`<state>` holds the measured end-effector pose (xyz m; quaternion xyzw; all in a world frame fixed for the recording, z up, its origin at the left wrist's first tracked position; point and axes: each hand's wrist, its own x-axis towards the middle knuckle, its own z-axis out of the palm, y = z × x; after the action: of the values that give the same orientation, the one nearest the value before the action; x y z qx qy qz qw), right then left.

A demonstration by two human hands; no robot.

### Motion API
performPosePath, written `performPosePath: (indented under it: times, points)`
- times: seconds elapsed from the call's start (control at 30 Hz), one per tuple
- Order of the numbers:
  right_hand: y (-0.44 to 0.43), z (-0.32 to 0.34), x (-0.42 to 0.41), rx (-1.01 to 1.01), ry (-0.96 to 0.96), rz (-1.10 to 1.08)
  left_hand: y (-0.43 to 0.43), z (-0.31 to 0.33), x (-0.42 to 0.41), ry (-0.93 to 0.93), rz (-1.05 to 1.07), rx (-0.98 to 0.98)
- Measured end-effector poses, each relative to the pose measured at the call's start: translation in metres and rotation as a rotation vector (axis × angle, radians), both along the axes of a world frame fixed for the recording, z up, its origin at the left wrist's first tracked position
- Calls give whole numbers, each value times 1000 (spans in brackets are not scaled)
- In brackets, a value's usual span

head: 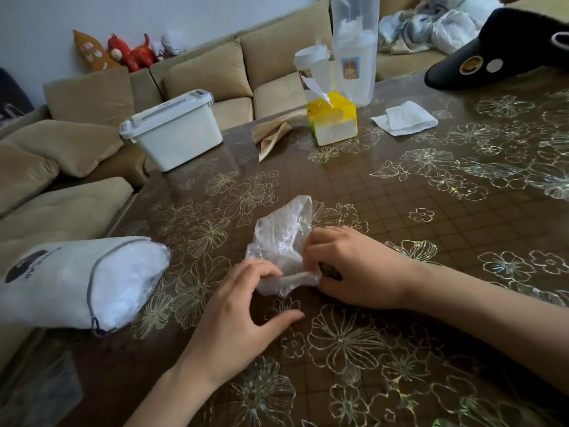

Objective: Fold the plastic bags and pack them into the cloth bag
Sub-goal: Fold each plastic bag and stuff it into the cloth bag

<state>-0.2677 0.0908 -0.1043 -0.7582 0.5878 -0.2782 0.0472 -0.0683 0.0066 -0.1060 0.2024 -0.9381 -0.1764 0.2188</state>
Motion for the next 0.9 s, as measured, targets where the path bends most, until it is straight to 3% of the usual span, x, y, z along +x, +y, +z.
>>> performPosePath:
  times: [0.27,0.47,0.57,0.8,0.9]
  points:
    - [-3,-3,5,30,-55,-83,-9,-10,0,121,55,46]
    - [-11,2,13,192,-248,-256,-16,-8,-4,122,123,159]
    - [-14,1,24,133,-231,-384,-20,-7,-12,117,214,231]
    - [-11,-5,26,59,-191,-532,-21,-9,-29,124,342,176]
    - [-11,0,23,-222,-86,-508,-21,-9,-28,118,325,196]
